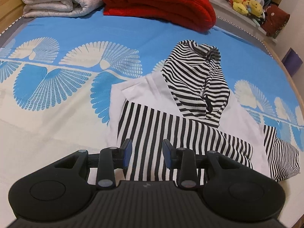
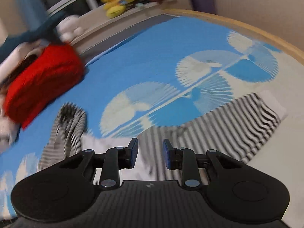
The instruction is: Fold small clothes
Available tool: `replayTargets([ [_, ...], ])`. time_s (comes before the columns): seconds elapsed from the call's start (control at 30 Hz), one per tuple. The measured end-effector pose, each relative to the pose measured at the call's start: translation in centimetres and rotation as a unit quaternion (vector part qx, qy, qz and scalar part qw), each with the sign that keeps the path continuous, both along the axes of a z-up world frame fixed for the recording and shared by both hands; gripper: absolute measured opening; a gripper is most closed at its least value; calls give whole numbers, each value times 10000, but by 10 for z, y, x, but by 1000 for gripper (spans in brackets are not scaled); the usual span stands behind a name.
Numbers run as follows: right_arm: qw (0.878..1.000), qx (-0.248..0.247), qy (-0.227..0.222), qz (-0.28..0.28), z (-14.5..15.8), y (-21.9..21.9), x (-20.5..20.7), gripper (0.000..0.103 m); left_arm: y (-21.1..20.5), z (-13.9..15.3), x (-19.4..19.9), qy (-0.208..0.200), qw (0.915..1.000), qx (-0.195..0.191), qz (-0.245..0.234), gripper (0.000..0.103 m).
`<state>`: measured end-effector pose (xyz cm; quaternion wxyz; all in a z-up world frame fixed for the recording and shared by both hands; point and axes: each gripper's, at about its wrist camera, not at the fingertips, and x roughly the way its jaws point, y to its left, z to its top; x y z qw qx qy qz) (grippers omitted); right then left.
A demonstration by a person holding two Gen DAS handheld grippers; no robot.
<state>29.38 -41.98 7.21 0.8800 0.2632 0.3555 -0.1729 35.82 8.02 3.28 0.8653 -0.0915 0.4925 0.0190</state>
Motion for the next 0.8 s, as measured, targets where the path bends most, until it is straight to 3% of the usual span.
replayTargets([
  [0.17,9953,286,97,-923,-7,-87,-24,30,-10,-1,2,4,9999,5,-147,39],
  [0.33,9854,879,700,-1282,-51,-146,-40,34,-20,-2,4,2,9998,-6,-184,39],
  [0.53,9770,928,972,-1657,-87,-178,-44,34,-29,-5,7,36,9998,18,-219,39],
  [0.7,9629,1434,858,-2120,-114,-201,-50,34,-35,-5,8,16,9996,-23,-287,39],
  [0.8,9598,1456,769,-2273,-122,-206,-51,34,-36,-5,9,2,9996,-38,-294,39],
])
